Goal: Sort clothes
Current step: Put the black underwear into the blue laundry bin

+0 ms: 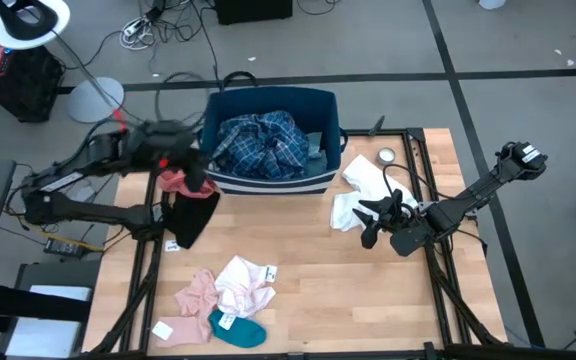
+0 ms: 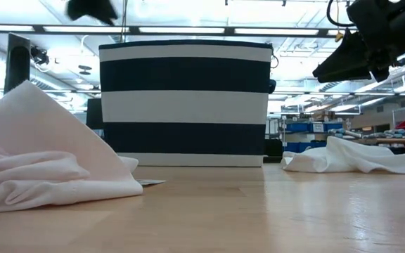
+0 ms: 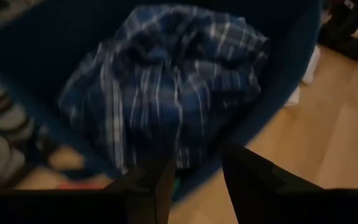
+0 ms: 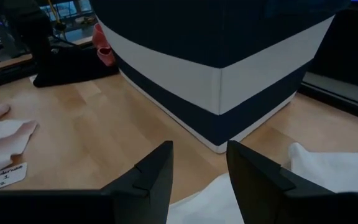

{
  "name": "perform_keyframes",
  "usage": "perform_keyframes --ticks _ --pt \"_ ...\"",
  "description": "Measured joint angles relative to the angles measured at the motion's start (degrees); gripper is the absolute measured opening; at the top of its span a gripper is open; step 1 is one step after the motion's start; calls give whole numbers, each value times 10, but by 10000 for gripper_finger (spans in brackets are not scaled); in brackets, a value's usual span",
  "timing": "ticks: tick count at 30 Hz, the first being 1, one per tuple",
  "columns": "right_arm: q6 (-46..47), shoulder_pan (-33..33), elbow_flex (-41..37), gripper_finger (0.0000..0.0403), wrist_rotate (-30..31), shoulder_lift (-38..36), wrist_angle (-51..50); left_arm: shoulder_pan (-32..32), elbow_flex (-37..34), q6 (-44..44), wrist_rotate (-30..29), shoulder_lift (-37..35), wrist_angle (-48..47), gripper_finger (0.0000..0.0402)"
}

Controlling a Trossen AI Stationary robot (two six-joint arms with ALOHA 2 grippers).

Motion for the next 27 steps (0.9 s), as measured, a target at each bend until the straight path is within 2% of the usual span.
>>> perform_keyframes --ticks 5,10,18,27 --pt "0 -5 0 151 0 0 0 -37 -94 -93 -19 -95 -8 135" --pt "2 -8 0 151 -1 0 0 -53 -154 -160 -44 -143 -52 135" --pt "3 -8 0 151 -2 0 0 -53 -247 -203 -40 -154 -71 135" --pt "3 -8 0 151 -2 0 0 -53 -366 -243 30 -159 -34 135"
